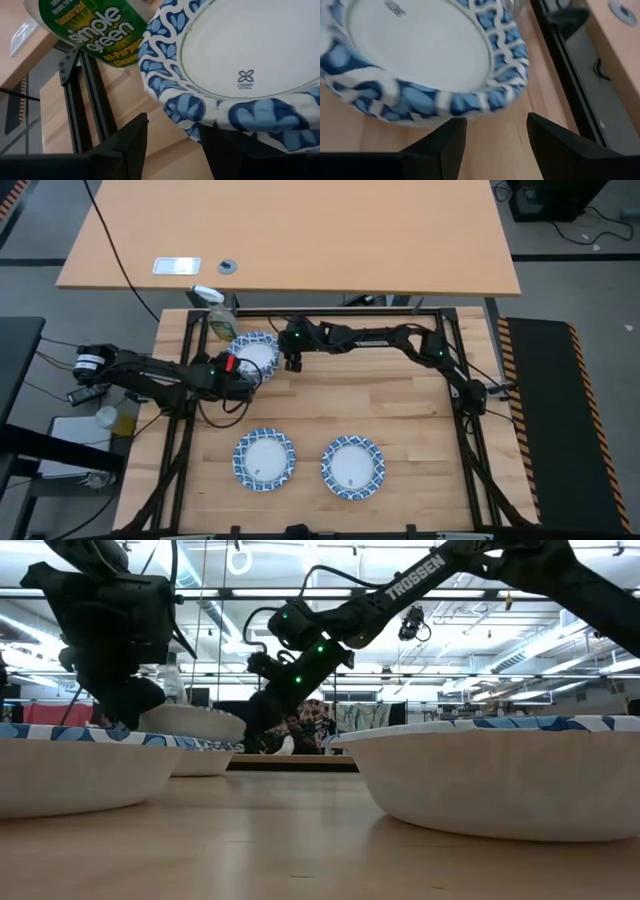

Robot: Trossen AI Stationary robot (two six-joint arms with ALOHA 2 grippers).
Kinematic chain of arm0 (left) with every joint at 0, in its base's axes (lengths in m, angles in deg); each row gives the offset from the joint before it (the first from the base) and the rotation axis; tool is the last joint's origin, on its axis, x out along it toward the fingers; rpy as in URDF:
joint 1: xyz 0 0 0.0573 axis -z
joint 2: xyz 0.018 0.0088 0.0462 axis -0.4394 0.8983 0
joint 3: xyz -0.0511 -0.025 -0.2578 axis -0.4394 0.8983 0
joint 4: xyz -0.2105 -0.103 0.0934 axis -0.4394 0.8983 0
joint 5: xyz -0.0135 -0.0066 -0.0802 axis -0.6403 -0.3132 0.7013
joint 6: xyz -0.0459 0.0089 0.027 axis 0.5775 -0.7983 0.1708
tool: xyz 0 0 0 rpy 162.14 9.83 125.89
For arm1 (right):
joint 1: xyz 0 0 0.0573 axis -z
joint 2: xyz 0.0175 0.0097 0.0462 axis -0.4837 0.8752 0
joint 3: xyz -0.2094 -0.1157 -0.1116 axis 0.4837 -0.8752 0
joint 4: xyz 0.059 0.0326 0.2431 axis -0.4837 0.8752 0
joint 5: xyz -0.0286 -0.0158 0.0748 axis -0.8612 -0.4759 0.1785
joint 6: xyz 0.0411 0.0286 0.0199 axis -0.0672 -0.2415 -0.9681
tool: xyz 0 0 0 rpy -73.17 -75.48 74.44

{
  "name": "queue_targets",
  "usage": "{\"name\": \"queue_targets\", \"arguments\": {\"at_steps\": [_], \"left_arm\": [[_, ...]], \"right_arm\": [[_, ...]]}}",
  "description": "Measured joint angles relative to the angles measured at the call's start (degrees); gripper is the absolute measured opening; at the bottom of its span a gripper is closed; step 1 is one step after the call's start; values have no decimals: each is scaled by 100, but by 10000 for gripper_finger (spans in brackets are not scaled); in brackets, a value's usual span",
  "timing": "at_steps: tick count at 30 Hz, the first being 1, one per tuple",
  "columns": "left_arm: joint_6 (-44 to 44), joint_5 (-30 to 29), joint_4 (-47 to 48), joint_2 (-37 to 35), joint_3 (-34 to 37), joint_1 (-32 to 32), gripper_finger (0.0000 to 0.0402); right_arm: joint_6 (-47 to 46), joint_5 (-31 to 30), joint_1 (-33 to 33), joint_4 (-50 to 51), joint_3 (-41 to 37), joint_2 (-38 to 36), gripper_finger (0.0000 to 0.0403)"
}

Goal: Nest bowls inside each other
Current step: Stack the white bowl on top of the other white bowl

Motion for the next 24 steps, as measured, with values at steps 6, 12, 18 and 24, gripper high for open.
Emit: {"name": "queue_targets", "arguments": {"at_steps": [6,12,18,24], "left_arm": [[-197,100,0,-2,0,10,180],[-424,499,352,-2,-197,67,180],[-296,1237,471,-2,-528,95,180],[72,1235,648,-4,-603,384,180]], "right_arm": [[-11,-304,32,273,40,42,217],[114,-711,-6,548,35,-93,217],[151,-173,-47,518,35,-181,217],[139,-54,-48,677,33,-183,217]]}}
